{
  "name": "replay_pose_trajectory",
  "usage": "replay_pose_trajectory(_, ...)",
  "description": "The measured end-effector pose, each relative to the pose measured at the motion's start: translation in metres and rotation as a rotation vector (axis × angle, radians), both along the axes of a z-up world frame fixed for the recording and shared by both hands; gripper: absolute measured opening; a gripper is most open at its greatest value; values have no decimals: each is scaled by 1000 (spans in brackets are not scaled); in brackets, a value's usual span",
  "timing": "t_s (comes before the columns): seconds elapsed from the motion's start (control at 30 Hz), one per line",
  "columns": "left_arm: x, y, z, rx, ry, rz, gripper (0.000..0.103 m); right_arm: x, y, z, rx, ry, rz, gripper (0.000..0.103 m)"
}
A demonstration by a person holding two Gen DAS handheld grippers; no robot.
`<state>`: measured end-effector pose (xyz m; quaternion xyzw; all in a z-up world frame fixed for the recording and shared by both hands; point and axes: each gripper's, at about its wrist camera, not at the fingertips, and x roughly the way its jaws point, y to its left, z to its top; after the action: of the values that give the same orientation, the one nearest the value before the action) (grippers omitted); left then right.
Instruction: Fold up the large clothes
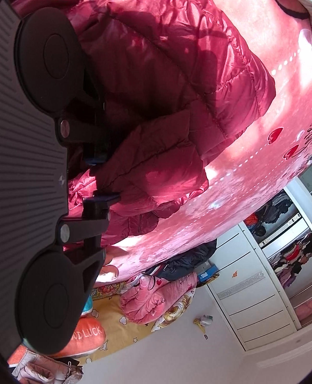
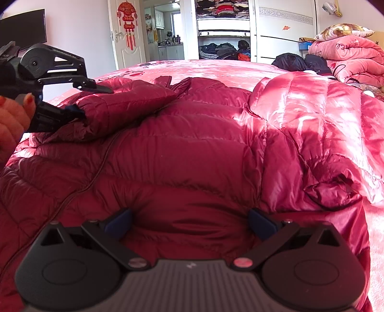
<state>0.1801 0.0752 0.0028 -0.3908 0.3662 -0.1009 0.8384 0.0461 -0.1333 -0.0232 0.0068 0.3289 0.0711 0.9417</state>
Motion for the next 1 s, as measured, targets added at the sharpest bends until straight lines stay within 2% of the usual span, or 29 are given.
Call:
replay_pose_trajectory(0.13,-2,17,19,63,-38,46,5,1,-1,0,1,2,1,103)
replay_pose_trajectory(0.3,-14,89,73,170,-137,164,4,3,-1,0,-2,5,2,103)
replay_pose_trajectory(0.43,-42,172,122,293,-227,343,4,3,-1,0,-5,6,2,103)
replay_pose_trajectory(0.57,-77,250,143,382,-242,532,4,4,0,-1,-10,5,2,103)
replay_pose_trajectory(0.67,-102,293,137,476,-217,639,4,4,0,-1,-12,4,0,103)
replay_pose_trajectory(0.8,-124,335,107,539,-129,728,4,4,2,-2,-24,3,-4,103)
replay_pose_trajectory(1.0,-127,363,52,541,29,717,6,4,3,-3,-29,0,-8,103)
